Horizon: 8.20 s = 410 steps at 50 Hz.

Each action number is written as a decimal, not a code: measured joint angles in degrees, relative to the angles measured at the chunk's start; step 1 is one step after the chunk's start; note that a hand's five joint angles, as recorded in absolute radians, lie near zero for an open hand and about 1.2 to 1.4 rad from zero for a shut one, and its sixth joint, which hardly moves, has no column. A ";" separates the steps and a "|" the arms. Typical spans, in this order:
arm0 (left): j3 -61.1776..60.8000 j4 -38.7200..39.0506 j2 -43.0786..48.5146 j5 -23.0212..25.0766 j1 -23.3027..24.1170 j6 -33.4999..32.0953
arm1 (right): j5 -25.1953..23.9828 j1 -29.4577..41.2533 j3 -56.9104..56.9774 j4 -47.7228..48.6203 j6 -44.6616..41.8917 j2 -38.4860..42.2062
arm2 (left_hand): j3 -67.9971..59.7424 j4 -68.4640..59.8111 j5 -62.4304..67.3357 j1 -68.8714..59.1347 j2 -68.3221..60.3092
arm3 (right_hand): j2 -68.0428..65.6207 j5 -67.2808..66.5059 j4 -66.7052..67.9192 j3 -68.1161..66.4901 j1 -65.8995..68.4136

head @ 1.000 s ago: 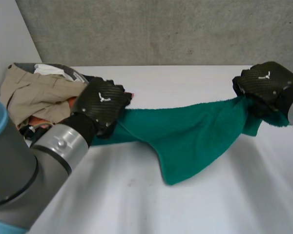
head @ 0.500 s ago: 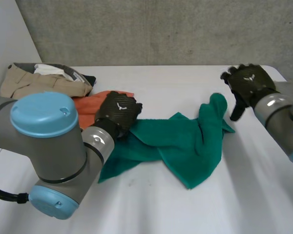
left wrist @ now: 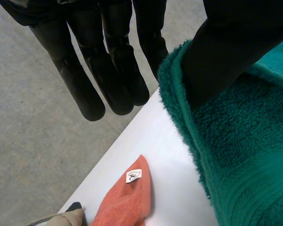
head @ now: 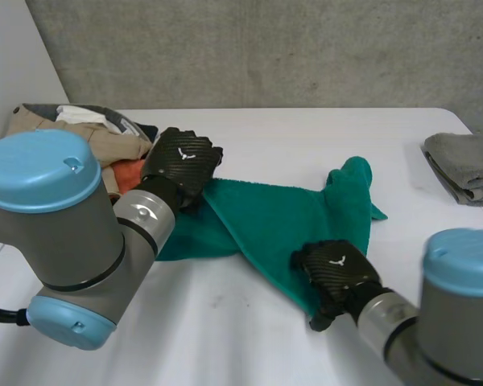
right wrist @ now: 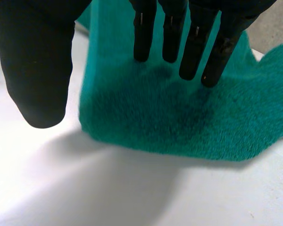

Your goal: Fold the laundry.

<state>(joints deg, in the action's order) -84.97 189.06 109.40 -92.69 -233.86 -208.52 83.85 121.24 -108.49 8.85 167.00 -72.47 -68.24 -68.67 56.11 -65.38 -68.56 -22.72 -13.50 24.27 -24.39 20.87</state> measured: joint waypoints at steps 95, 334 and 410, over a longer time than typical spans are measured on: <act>0.55 1.00 7.60 -0.26 -5.48 0.31 | -16.09 -31.46 -7.93 0.53 -8.70 -0.65 | 0.00 -0.02 0.00 0.00 0.00 | -25.28 -22.03 22.70 -23.42 17.17; 35.43 31.26 11.58 1.38 -9.60 -19.47 | 0.60 -18.13 45.54 27.25 -21.97 2.27 | -0.21 -0.26 0.01 0.02 -0.07 | -44.78 -43.06 43.80 -43.52 36.30; -21.20 16.28 7.00 13.66 -18.21 -6.14 | -10.32 -40.46 8.98 -0.80 -22.76 2.98 | 39.19 39.52 -36.89 36.50 39.58 | -44.78 -43.44 43.80 -43.53 36.30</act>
<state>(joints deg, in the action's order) -106.17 205.33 116.41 -79.03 -252.07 -214.66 73.53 80.78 -99.51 8.05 144.24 -69.49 -29.05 -29.16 19.23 -28.88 -28.97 -67.50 -56.94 68.07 -67.92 57.17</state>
